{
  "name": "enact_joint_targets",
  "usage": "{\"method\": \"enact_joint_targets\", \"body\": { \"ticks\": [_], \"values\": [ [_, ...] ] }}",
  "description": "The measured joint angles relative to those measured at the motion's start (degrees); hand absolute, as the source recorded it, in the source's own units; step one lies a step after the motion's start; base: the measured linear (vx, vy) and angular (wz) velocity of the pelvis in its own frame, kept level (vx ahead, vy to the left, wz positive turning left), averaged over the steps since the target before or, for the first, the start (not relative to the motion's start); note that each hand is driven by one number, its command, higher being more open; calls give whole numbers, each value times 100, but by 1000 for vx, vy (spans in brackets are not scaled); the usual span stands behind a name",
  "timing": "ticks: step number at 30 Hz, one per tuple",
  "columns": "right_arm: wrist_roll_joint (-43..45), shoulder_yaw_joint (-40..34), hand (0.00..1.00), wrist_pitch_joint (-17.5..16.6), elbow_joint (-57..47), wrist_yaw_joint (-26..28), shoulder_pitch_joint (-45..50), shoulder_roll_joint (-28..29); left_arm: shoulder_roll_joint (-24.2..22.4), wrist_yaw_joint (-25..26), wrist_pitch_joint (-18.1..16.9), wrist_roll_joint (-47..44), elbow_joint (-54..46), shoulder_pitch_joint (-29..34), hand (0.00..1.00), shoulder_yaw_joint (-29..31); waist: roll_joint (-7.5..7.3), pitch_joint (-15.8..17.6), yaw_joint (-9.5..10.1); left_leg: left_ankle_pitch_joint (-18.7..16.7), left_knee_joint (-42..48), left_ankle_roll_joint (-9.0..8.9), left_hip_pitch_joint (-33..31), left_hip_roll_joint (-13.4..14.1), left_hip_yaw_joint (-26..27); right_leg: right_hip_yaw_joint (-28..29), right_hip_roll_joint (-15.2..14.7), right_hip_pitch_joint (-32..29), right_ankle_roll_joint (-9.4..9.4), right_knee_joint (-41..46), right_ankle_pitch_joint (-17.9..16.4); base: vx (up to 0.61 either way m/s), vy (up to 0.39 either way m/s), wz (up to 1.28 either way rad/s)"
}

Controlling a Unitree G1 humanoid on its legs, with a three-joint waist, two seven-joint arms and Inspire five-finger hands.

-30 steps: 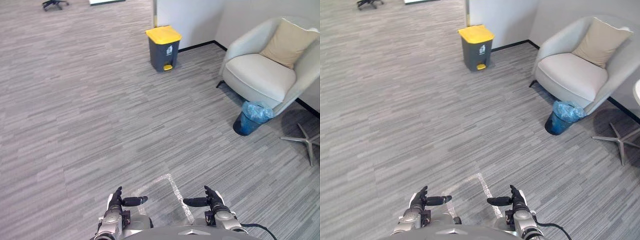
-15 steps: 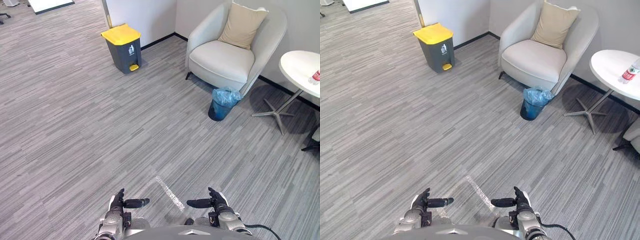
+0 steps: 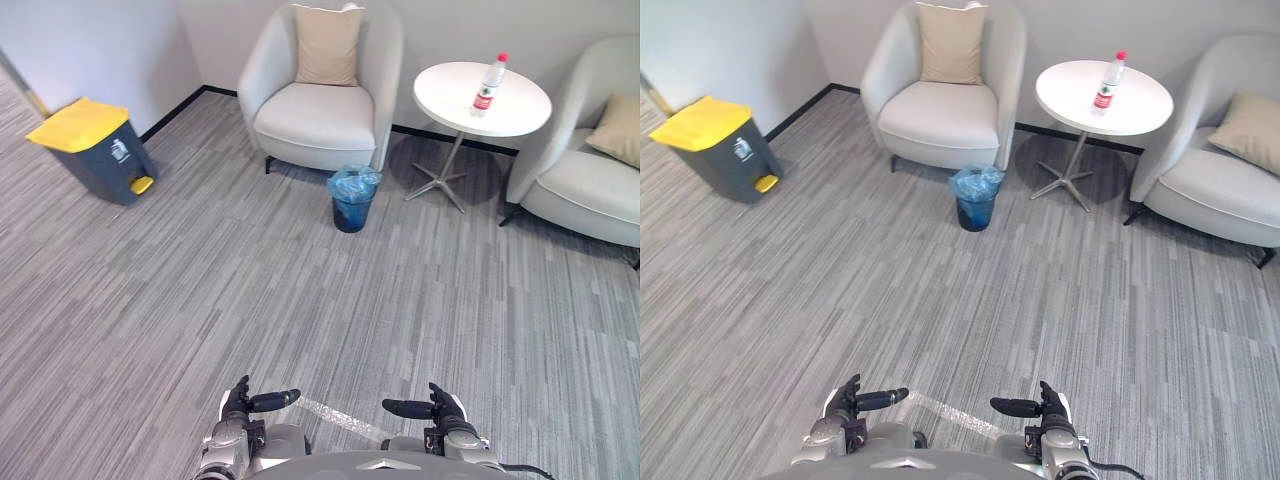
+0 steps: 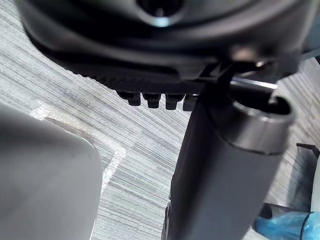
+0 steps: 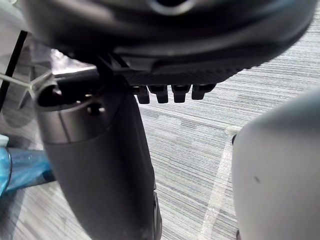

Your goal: Organize the slippers on the shoe rack

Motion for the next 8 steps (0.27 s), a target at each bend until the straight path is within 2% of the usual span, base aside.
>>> {"method": "enact_joint_targets", "body": {
  "ticks": [2,6,8],
  "values": [
    [10,-45,100,-1,12,1,28,-3,4,-3,4,-1,3,19,100,-42,33,-29,0,0,-87,0,125,18,-3,40,29,74,1,-42,0,186,-51,-21],
    [26,-226,100,-1,113,-11,69,-53,-52,-16,6,3,123,57,100,-233,224,-198,-20,4,-298,4,495,92,-61,85,119,322,28,-109,-22,131,-67,-16],
    [41,-228,100,-2,119,-12,89,-76,-89,-20,6,7,132,85,100,-244,245,-219,-47,5,-336,5,596,126,-85,75,154,418,24,-135,-24,92,-51,-4]
  ]
}}
